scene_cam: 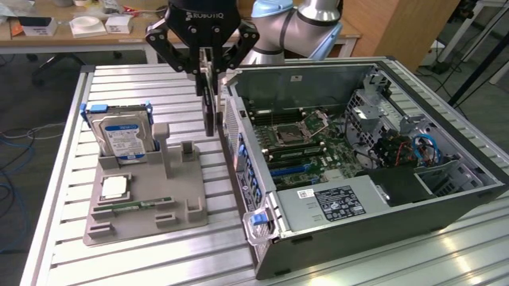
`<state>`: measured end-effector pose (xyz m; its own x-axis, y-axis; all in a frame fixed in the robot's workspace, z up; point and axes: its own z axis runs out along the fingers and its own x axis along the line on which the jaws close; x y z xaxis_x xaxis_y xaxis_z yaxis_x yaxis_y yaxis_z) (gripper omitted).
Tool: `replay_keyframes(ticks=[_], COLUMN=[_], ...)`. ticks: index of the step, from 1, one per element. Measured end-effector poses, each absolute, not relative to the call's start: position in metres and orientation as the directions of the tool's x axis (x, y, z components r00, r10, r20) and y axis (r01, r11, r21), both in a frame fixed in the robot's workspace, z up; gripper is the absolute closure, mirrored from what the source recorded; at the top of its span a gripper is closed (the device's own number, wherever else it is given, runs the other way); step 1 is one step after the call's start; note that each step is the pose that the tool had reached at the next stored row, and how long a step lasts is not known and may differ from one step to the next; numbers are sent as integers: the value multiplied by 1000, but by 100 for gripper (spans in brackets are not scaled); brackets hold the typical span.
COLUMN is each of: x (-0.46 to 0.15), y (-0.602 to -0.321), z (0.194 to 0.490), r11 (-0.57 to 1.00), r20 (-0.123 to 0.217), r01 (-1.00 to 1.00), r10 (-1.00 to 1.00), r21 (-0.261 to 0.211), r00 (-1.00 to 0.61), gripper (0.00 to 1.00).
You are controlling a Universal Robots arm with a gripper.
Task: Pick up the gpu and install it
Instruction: 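Pick up the gpu and move the gpu toward the slot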
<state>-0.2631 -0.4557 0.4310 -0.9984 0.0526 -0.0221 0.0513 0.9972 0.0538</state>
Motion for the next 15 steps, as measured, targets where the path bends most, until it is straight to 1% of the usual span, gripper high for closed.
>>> replay_keyframes(ticks=[15], x=[-254], y=[-456], z=[431], r11=[997], r20=[-22], r01=[51], r10=[53], r21=[54], r00=[-998], gripper=[74])
